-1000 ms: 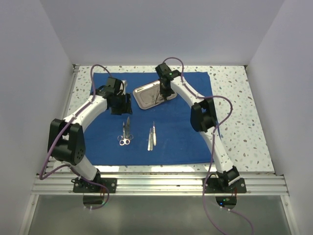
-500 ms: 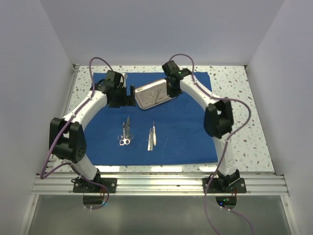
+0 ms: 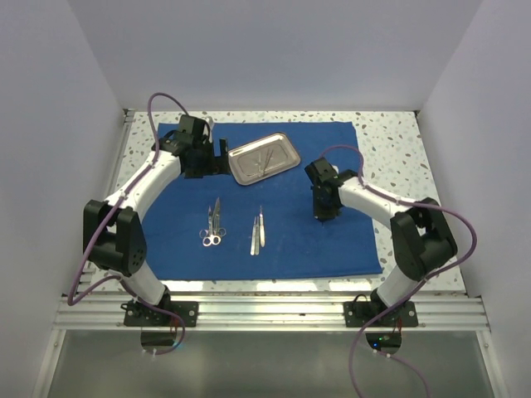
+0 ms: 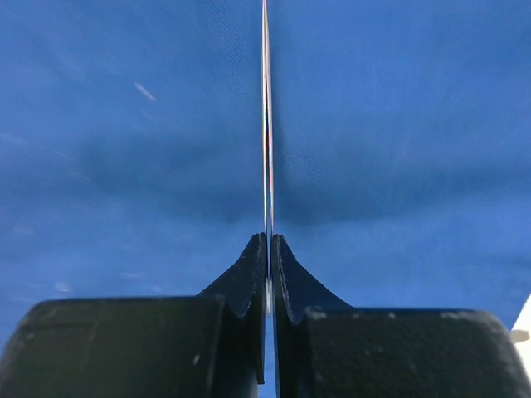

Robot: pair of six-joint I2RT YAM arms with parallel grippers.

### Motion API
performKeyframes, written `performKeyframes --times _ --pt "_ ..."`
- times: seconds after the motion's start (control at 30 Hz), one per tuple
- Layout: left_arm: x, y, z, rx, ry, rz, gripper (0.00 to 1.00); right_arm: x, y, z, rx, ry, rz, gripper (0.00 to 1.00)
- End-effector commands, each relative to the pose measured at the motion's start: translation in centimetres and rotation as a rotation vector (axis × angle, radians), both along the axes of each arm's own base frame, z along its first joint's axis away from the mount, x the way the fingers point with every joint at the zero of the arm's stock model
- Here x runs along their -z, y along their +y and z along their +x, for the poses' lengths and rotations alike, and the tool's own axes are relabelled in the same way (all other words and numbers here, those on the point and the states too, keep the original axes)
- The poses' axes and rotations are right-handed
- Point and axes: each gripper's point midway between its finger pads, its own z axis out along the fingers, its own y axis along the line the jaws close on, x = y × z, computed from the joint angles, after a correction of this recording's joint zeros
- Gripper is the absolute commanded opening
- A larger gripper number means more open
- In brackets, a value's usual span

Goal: Open and lay out the surgical kit
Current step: Place the medical item in the surgical kit, then pick up the medical item from the container.

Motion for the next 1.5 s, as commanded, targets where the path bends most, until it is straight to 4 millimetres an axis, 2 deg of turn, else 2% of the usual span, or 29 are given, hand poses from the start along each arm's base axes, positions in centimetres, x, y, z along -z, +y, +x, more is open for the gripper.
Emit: performKeyframes --times 0.0,0.13,0.27,0.3,0.4,0.43,0.5,0.53,0.6,0.63,0.67,0.7,0.77,0.8,0.83,0.87,0.9,0.97,1.0,1.13,1.17,1.2,1.23,1.27,1.33,1.47 --pt "-1.2 -0.2 0.3 -0.025 -0.013 -0.046 0.99 -0.3 1.2 -0.2 0.043 -0.051 0.095 0.00" --pt "-1.7 -0.3 0.2 -0.027 -0.017 -0.057 1.00 1.1 1.4 -1.5 0.038 -0.010 0.114 0.00" --pt "-2.3 0.1 -0.1 -0.036 -0.030 -0.046 1.00 1.4 2.3 -1.9 0.004 0.032 0.142 0.00" --pt "-2.2 0.2 -0.2 -0.036 -0.028 -0.042 0.99 1.3 2.5 -2.0 -0.003 0.050 0.145 0.18" --pt "-2.4 0.5 -0.6 -0.043 -0.035 -0.031 0.99 0.5 2.1 -1.8 -0.011 0.049 0.118 0.42" --pt "-2.3 0.6 -0.8 -0.045 -0.033 -0.028 1.00 -0.6 2.2 -1.2 -0.013 0.023 0.117 0.55" --pt "-2.2 0.9 -1.1 -0.051 -0.038 -0.022 1.00 -1.6 1.5 -1.0 -0.015 0.019 0.074 0.64" --pt "-2.2 0.9 -1.2 -0.053 -0.039 -0.022 1.00 -3.0 1.8 0.0 -0.017 -0.012 0.078 0.65" --pt "-1.9 1.0 -1.5 -0.056 -0.035 -0.019 0.99 -4.2 1.6 0.6 -0.026 -0.020 0.048 0.66" --pt "-1.8 1.1 -1.6 -0.058 -0.034 -0.017 1.00 -6.0 2.4 2.1 -0.031 -0.065 0.069 0.66" --pt "-1.8 1.2 -1.7 -0.059 -0.035 -0.015 1.00 -6.0 2.6 2.7 -0.040 -0.057 0.059 0.66" --pt "-1.7 1.2 -1.6 -0.059 -0.035 -0.013 0.99 -7.9 3.6 4.3 -0.045 -0.107 0.084 0.66" --pt "-1.7 1.3 -1.4 -0.060 -0.042 -0.006 1.00 -8.5 4.7 6.0 -0.056 -0.122 0.096 0.66" --pt "-1.8 1.3 -1.3 -0.059 -0.049 -0.006 0.99 -7.4 5.2 6.8 -0.060 -0.096 0.086 0.66" --pt "-1.9 1.3 -1.1 -0.059 -0.055 -0.003 0.99 -8.7 6.5 8.5 -0.068 -0.128 0.116 0.65" --pt "-1.8 1.3 -1.0 -0.057 -0.053 -0.003 0.99 -8.4 7.0 9.0 -0.073 -0.115 0.114 0.65" --pt "-1.8 1.3 -0.8 -0.056 -0.058 -0.002 1.00 -7.8 8.1 10.8 -0.076 -0.112 0.116 0.64" --pt "-1.7 1.3 -0.6 -0.053 -0.060 0.001 0.99 -7.1 9.0 12.0 -0.083 -0.094 0.121 0.63" --pt "-1.7 1.2 -0.6 -0.051 -0.060 0.001 0.99 -6.1 10.0 13.6 -0.084 -0.094 0.122 0.62" --pt "-1.2 1.3 -0.8 -0.036 -0.052 0.009 0.99 -3.8 11.9 16.7 -0.095 -0.083 0.117 0.61" --pt "-1.1 1.3 -0.9 -0.033 -0.051 0.008 0.99 -3.5 12.1 17.2 -0.096 -0.083 0.120 0.61" --pt "-0.8 1.3 -1.0 -0.032 -0.048 0.011 0.99 -4.6 12.9 18.4 -0.099 -0.122 0.147 0.61" --pt "-0.6 1.3 -1.2 -0.029 -0.043 0.011 0.99 -3.0 13.4 18.7 -0.101 -0.101 0.146 0.61" --pt "-0.4 1.3 -1.3 -0.025 -0.041 0.011 1.00 -3.6 14.1 19.4 -0.100 -0.123 0.173 0.61" --pt "-0.3 1.4 -1.4 -0.021 -0.044 0.017 1.00 -2.8 14.8 20.2 -0.083 -0.131 0.202 0.61" --pt "0.1 2.0 -1.2 -0.022 -0.049 0.041 0.99 -2.4 15.9 21.2 -0.060 -0.158 0.252 0.61"
